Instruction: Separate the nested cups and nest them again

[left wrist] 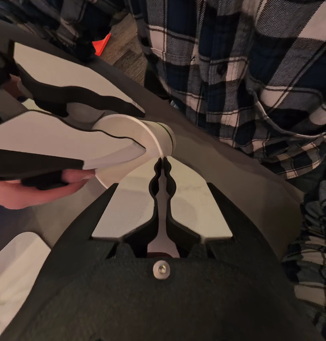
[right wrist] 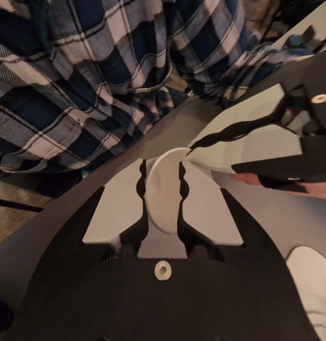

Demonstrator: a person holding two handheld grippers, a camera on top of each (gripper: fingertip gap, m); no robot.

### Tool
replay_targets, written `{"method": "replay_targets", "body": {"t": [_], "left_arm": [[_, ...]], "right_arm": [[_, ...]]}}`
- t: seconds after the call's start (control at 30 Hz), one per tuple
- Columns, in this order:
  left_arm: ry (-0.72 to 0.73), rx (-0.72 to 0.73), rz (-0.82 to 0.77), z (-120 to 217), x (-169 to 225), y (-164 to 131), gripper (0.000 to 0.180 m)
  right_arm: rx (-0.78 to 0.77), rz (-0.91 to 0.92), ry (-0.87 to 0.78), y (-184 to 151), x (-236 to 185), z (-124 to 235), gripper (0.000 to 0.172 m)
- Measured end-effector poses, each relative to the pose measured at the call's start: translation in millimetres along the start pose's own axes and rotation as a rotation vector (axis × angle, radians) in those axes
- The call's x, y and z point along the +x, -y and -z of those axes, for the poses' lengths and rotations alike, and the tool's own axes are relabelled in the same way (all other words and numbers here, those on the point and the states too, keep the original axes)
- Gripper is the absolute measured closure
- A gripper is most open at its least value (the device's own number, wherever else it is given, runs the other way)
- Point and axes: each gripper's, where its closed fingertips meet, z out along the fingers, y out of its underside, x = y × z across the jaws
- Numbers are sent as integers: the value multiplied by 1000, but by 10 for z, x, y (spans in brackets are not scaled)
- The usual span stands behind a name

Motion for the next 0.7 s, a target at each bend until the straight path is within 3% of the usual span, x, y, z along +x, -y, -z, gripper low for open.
{"method": "replay_targets", "body": {"t": [0.37, 0.7], "left_arm": [[-49, 72, -13, -25, 33, 80, 178], [-63, 99, -19, -13, 50, 105, 178]], "right_arm": [[12, -6, 165, -4, -241, -163, 153], [22, 9, 175, -2, -265, -184, 157]]}}
